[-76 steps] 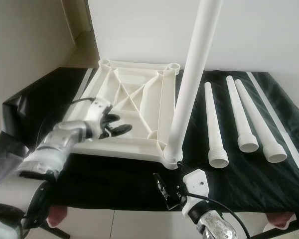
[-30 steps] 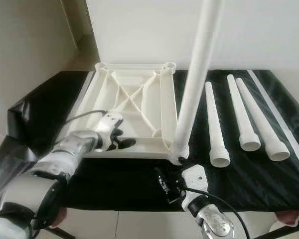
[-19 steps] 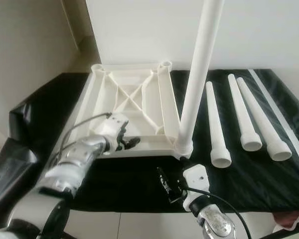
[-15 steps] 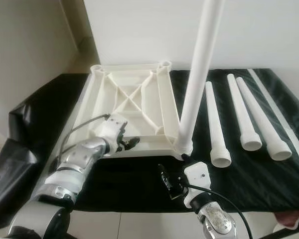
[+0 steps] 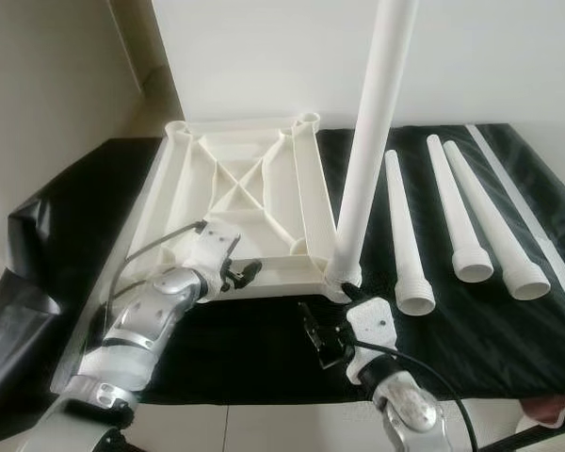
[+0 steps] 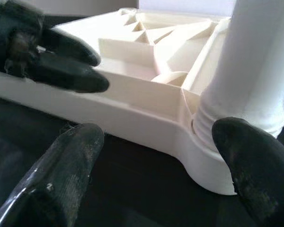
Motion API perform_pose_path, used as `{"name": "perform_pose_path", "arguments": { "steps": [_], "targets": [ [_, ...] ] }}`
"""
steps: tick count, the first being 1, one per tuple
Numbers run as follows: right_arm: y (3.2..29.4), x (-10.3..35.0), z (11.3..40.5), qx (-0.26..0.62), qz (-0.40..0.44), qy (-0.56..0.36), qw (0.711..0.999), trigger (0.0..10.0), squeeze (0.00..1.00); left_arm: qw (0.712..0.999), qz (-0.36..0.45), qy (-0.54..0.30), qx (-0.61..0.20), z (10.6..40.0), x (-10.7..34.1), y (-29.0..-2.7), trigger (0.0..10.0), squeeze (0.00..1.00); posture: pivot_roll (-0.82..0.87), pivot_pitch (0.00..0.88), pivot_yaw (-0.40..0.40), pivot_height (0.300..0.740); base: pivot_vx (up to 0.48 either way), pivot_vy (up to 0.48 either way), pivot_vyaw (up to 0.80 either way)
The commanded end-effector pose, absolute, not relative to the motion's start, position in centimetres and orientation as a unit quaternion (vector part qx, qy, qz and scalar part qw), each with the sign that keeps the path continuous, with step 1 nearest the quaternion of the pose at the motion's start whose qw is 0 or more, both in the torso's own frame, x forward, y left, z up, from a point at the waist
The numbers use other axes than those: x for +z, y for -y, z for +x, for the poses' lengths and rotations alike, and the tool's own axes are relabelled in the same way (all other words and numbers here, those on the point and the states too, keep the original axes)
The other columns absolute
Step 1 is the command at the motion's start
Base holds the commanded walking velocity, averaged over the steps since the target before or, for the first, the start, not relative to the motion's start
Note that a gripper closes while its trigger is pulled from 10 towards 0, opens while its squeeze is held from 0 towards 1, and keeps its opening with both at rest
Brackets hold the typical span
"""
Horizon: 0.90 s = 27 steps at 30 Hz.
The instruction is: Building children table
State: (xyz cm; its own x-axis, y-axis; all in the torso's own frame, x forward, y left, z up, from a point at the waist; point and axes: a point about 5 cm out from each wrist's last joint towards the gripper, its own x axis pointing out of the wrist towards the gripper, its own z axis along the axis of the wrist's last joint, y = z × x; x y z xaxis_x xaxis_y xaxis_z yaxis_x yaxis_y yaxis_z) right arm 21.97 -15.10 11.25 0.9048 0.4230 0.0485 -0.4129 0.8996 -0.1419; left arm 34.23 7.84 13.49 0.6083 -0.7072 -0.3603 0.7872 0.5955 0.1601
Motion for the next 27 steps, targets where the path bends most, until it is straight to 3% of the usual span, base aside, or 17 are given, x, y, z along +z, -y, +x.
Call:
{"name": "perform_pose_path", "arguments": {
  "steps": [1, 2, 4, 10, 13, 17, 27],
  "targets": [
    [15.3, 10.9, 22.2, 0.214, -0.064, 0.032, 0.974, 10.0, 0.0, 0.854, 0.147, -0.157, -0.473, 33.4, 12.2, -7.2, 10.0, 0.0, -0.02, 0.016, 0.049, 0.74, 0.0, 0.0, 0.0],
    [15.3, 11.0, 22.3, 0.215, -0.065, 0.033, 0.974, 10.0, 0.0, 0.825, 0.168, -0.148, -0.52, 33.4, 12.8, -7.1, 10.0, 0.0, -0.02, 0.013, 0.048, 0.74, 0.0, 0.0, 0.0],
    [15.3, 11.0, 22.4, 0.216, -0.063, 0.034, 0.974, 10.0, 0.0, 0.806, 0.172, -0.149, -0.546, 33.3, 13.0, -7.0, 10.0, 0.0, -0.02, 0.005, 0.049, 0.74, 0.0, 0.0, 0.0],
    [15.4, 11.0, 22.6, 0.211, -0.06, 0.035, 0.975, 10.0, 0.0, 0.794, 0.202, -0.179, -0.545, 33.7, 12.0, -7.2, 10.0, 0.0, -0.03, 0.0, 0.053, 0.74, 0.0, 0.0, 0.0],
    [15.5, 11.0, 22.7, 0.208, -0.06, 0.035, 0.976, 10.0, 0.0, 0.813, 0.2, -0.202, -0.509, 34.7, 11.6, -7.3, 10.0, 0.0, -0.04, 0.0, 0.053, 0.74, 0.0, 0.0, 0.0],
    [15.6, 10.9, 22.6, 0.208, -0.06, 0.034, 0.976, 10.0, 0.0, 0.812, 0.203, -0.218, -0.501, 35.4, 11.5, -7.8, 10.0, 0.0, -0.05, 0.0, 0.057, 0.74, 0.0, 0.0, 0.0],
    [15.7, 10.8, 22.6, 0.206, -0.064, 0.035, 0.976, 10.0, 0.0, 0.869, 0.114, -0.293, -0.382, 36.8, 10.9, -9.8, 10.0, 0.0, -0.06, 0.0, 0.065, 0.74, 0.0, 0.0, 0.0]
  ]
}}
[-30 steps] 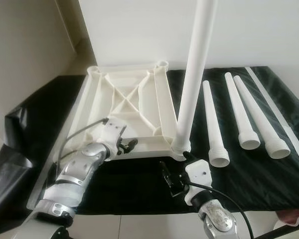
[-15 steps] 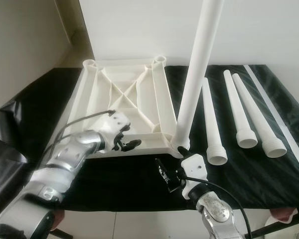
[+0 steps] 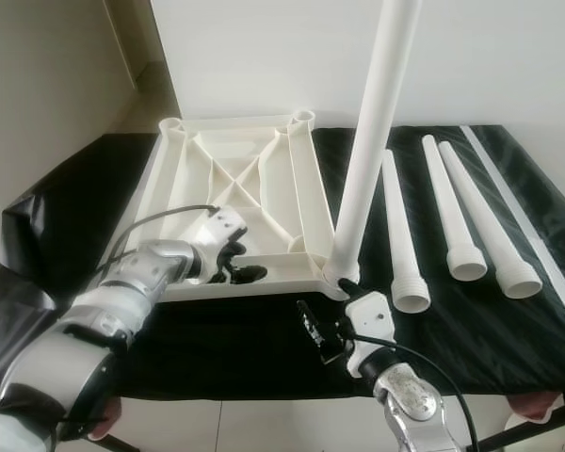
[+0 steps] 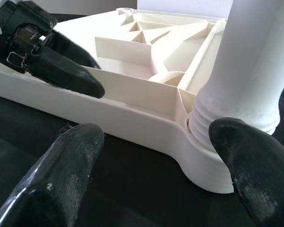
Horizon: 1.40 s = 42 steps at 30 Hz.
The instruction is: Building children table
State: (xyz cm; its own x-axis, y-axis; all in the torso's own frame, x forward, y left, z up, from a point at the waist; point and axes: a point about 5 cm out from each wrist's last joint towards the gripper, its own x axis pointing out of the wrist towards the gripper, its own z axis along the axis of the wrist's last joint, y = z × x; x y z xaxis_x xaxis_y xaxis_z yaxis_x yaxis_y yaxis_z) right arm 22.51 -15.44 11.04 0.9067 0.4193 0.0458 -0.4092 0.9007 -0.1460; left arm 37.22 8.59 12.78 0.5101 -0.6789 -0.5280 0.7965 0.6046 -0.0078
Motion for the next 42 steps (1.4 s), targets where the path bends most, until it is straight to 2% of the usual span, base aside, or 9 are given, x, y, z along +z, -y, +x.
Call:
{"name": "perform_pose_path", "arguments": {
  "steps": [1, 6, 10, 17, 22, 29, 35, 42],
  "targets": [
    [15.7, 10.8, 22.6, 0.205, -0.065, 0.035, 0.976, 10.0, 0.0, 0.874, 0.112, -0.305, -0.361, 36.9, 10.6, -10.4, 10.0, 0.0, -0.06, 0.0, 0.065, 0.74, 0.0, 0.0, 0.0],
    [15.7, 10.9, 22.4, 0.203, -0.066, 0.035, 0.976, 10.0, 0.0, 0.88, 0.113, -0.338, -0.315, 36.7, 9.5, -11.9, 10.0, 0.0, -0.07, 0.0, 0.075, 0.74, 0.0, 0.0, 0.0],
    [15.8, 10.8, 22.2, 0.196, -0.067, 0.036, 0.978, 10.0, 0.0, 0.9, 0.059, -0.336, -0.272, 36.8, 9.3, -12.4, 10.0, 0.0, -0.07, 0.004, 0.09, 0.74, 0.0, 0.0, 0.0],
    [15.8, 10.8, 21.9, 0.19, -0.064, 0.035, 0.979, 10.0, 0.0, 0.89, 0.061, -0.356, -0.279, 35.6, 7.6, -12.2, 10.0, 0.0, -0.07, 0.012, 0.093, 0.74, 0.0, 0.0, 0.0],
    [15.5, 10.7, 21.8, 0.193, -0.06, 0.034, 0.979, 10.0, 0.0, 0.883, 0.031, -0.38, -0.275, 34.2, 5.8, -11.4, 10.0, 0.0, -0.06, 0.021, 0.09, 0.74, 0.0, 0.0, 0.0],
    [15.4, 10.6, 21.7, 0.196, -0.06, 0.031, 0.978, 10.0, 0.0, 0.885, -0.006, -0.403, -0.233, 32.8, 4.2, -11.8, 10.0, 0.0, -0.05, 0.031, 0.083, 0.74, 0.0, 0.0, 0.0],
    [15.3, 10.5, 21.8, 0.2, -0.058, 0.029, 0.978, 10.0, 0.0, 0.91, -0.023, -0.372, -0.184, 33.5, 5.6, -12.7, 10.0, 0.0, -0.04, 0.031, 0.078, 0.74, 0.0, 0.0, 0.0],
    [15.2, 10.6, 21.9, 0.199, -0.059, 0.031, 0.978, 10.0, 0.0, 0.934, -0.002, -0.326, -0.148, 32.7, 7.0, -12.1, 10.0, 0.0, -0.04, 0.024, 0.083, 0.74, 0.0, 0.0, 0.0]
  ]
}}
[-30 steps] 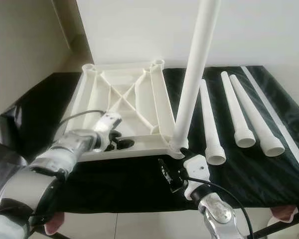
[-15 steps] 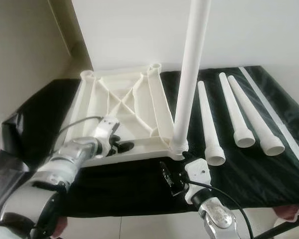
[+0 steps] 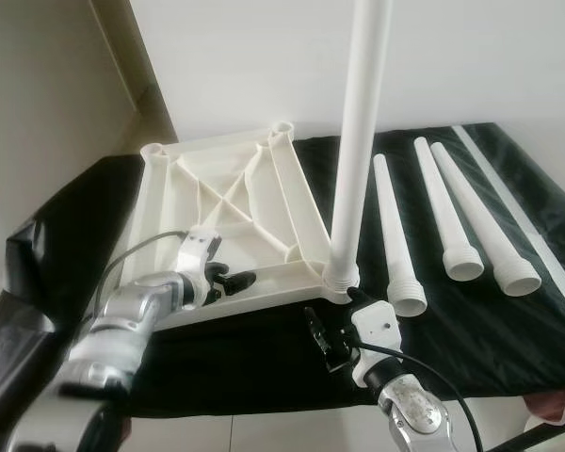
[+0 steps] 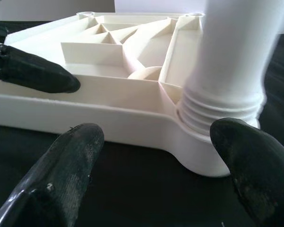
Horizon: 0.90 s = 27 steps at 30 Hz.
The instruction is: Building children table
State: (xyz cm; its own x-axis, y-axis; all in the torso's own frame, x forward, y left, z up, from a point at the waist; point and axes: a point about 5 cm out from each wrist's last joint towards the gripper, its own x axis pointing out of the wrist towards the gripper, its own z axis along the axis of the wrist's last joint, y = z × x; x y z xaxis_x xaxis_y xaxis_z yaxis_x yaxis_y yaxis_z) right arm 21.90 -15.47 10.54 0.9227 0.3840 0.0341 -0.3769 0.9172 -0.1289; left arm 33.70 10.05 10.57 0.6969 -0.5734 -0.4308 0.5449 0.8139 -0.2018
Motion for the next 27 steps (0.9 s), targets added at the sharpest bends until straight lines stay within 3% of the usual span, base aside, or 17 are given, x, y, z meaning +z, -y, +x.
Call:
{"name": "perform_pose_path", "arguments": {
  "steps": [1, 3, 4, 5, 13, 14, 19, 22, 24, 26, 27],
  "targets": [
    [15.2, 10.6, 21.9, 0.197, -0.058, 0.032, 0.978, 10.0, 0.0, 0.938, 0.013, -0.313, -0.147, 32.2, 7.2, -11.7, 10.0, 0.0, -0.04, 0.022, 0.084, 0.74, 0.0, 0.0, 0.0],
    [15.2, 10.5, 21.8, 0.196, -0.057, 0.032, 0.978, 10.0, 0.0, 0.933, 0.031, -0.311, -0.177, 31.7, 7.1, -11.0, 10.0, 0.0, -0.04, 0.019, 0.083, 0.74, 0.0, 0.0, 0.0],
    [15.2, 10.5, 21.8, 0.196, -0.056, 0.032, 0.979, 10.0, 0.0, 0.903, 0.124, -0.302, -0.28, 30.2, 6.7, -9.1, 10.0, 0.0, -0.04, 0.019, 0.083, 0.74, 0.0, 0.0, 0.0],
    [15.1, 10.5, 21.8, 0.197, -0.056, 0.032, 0.978, 10.0, 0.0, 0.885, 0.15, -0.311, -0.313, 29.6, 6.3, -8.7, 10.0, 0.0, -0.04, 0.018, 0.077, 0.74, 0.0, 0.0, 0.0],
    [15.0, 10.6, 22.1, 0.203, -0.059, 0.034, 0.977, 10.0, 0.0, 0.864, 0.147, -0.315, -0.364, 29.7, 7.3, -8.6, 10.0, 0.0, -0.03, 0.017, 0.072, 0.74, 0.0, 0.0, 0.0],
    [15.2, 10.7, 22.4, 0.2, -0.06, 0.035, 0.977, 10.0, 0.0, 0.869, 0.108, -0.314, -0.366, 30.7, 8.7, -9.1, 10.0, 0.0, -0.03, 0.015, 0.072, 0.74, 0.0, 0.0, 0.0],
    [15.3, 10.7, 22.4, 0.2, -0.061, 0.036, 0.977, 10.0, 0.0, 0.887, 0.061, -0.315, -0.331, 32.3, 10.4, -10.3, 10.0, 0.0, -0.04, 0.012, 0.078, 0.74, 0.0, 0.0, 0.0],
    [15.2, 10.7, 22.4, 0.2, -0.063, 0.037, 0.977, 10.0, 0.0, 0.91, 0.059, -0.311, -0.266, 33.3, 10.7, -11.5, 10.0, 0.0, -0.04, 0.01, 0.083, 0.74, 0.0, 0.0, 0.0],
    [15.2, 10.8, 22.4, 0.195, -0.061, 0.039, 0.978, 10.0, 0.0, 0.931, 0.055, -0.316, -0.174, 33.6, 9.8, -13.2, 10.0, 0.0, -0.04, 0.009, 0.091, 0.74, 0.0, 0.0, 0.0],
    [15.2, 10.8, 22.4, 0.193, -0.061, 0.04, 0.978, 10.0, 0.0, 0.936, 0.044, -0.318, -0.143, 33.7, 9.5, -13.6, 10.0, 0.0, -0.04, 0.009, 0.092, 0.74, 0.0, 0.0, 0.0],
    [15.2, 10.8, 22.4, 0.193, -0.06, 0.04, 0.979, 10.0, 0.0, 0.938, 0.078, -0.311, -0.129, 33.7, 9.4, -14.0, 10.0, 0.0, -0.04, 0.008, 0.093, 0.74, 0.0, 0.0, 0.0]
  ]
}}
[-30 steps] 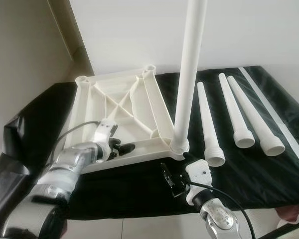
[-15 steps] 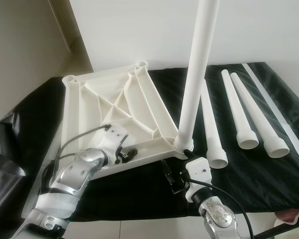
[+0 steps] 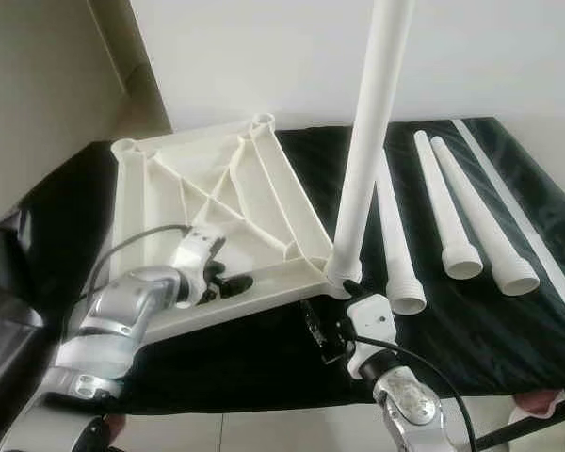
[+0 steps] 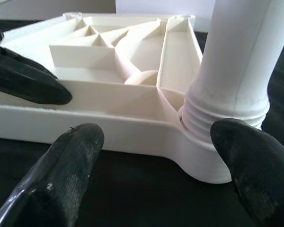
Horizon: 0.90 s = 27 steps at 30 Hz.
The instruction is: Building children table
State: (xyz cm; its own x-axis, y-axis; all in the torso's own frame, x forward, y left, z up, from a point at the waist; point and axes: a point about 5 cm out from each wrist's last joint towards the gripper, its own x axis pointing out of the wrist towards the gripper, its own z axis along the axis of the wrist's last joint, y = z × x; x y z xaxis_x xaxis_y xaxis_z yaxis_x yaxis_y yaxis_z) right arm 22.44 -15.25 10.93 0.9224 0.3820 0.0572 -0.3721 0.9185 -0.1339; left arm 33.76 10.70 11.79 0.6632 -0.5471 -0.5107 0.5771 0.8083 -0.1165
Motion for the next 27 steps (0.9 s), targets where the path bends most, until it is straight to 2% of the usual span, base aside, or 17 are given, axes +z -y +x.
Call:
{"name": "perform_pose_path", "arguments": {
  "steps": [1, 5, 6, 13, 17, 20, 21, 22, 24, 25, 26, 27],
  "targets": [
    [15.1, 10.8, 22.4, 0.193, -0.06, 0.041, 0.979, 10.0, 0.0, 0.941, 0.078, -0.307, -0.117, 33.7, 9.3, -14.1, 10.0, 0.0, -0.04, 0.009, 0.093, 0.74, 0.0, 0.0, 0.0],
    [15.1, 10.8, 22.4, 0.193, -0.06, 0.041, 0.979, 10.0, 0.0, 0.946, 0.102, -0.296, -0.086, 33.8, 9.5, -14.4, 10.0, 0.0, -0.04, 0.008, 0.096, 0.74, 0.0, 0.0, 0.0],
    [15.0, 10.8, 22.4, 0.193, -0.059, 0.041, 0.979, 10.0, 0.0, 0.951, 0.081, -0.295, -0.052, 33.9, 9.6, -14.8, 10.0, 0.0, -0.04, 0.008, 0.096, 0.74, 0.0, 0.0, 0.0],
    [15.0, 10.9, 22.6, 0.192, -0.057, 0.044, 0.979, 10.0, 0.0, 0.959, 0.052, -0.278, 0.002, 33.7, 9.9, -14.8, 10.0, 0.0, -0.04, 0.004, 0.095, 0.74, 0.0, 0.0, 0.0],
    [14.8, 10.8, 22.6, 0.195, -0.056, 0.044, 0.978, 10.0, 0.0, 0.953, 0.01, -0.252, -0.169, 33.1, 11.6, -10.3, 10.0, 0.0, -0.04, 0.005, 0.089, 0.74, 0.0, 0.0, 0.0],
    [14.8, 10.8, 22.6, 0.195, -0.057, 0.044, 0.978, 10.0, 0.0, 0.948, 0.008, -0.251, -0.197, 33.0, 11.7, -9.8, 10.0, 0.0, -0.04, 0.005, 0.089, 0.74, 0.0, 0.0, 0.0],
    [14.8, 10.8, 22.6, 0.195, -0.056, 0.044, 0.978, 10.0, 0.0, 0.935, 0.013, -0.227, -0.271, 32.7, 12.5, -8.5, 10.0, 0.0, -0.03, 0.004, 0.089, 0.74, 0.0, 0.0, 0.0],
    [14.8, 10.8, 22.6, 0.195, -0.056, 0.044, 0.978, 10.0, 0.0, 0.935, 0.013, -0.227, -0.271, 32.7, 12.5, -8.5, 10.0, 0.0, -0.03, 0.004, 0.089, 0.74, 0.0, 0.0, 0.0],
    [14.8, 10.9, 22.8, 0.197, -0.057, 0.044, 0.978, 10.0, 0.0, 0.887, -0.006, -0.171, -0.428, 31.5, 14.5, -7.1, 10.0, 0.0, -0.03, 0.002, 0.081, 0.74, 0.0, 0.0, 0.0],
    [14.8, 10.9, 23.0, 0.198, -0.057, 0.045, 0.978, 10.0, 0.0, 0.863, -0.009, -0.147, -0.483, 31.2, 15.5, -7.4, 10.0, 0.0, -0.03, 0.0, 0.081, 0.74, 0.0, 0.0, 0.0],
    [14.8, 10.9, 23.1, 0.199, -0.058, 0.046, 0.977, 10.0, 0.0, 0.848, 0.004, -0.119, -0.516, 31.2, 16.5, -8.1, 10.0, 0.0, -0.03, 0.0, 0.079, 0.74, 0.0, 0.0, 0.0],
    [14.8, 10.9, 23.1, 0.199, -0.058, 0.046, 0.977, 10.0, 0.0, 0.848, 0.004, -0.119, -0.516, 31.2, 16.5, -8.1, 10.0, 0.0, -0.03, 0.0, 0.079, 0.74, 0.0, 0.0, 0.0]
  ]
}}
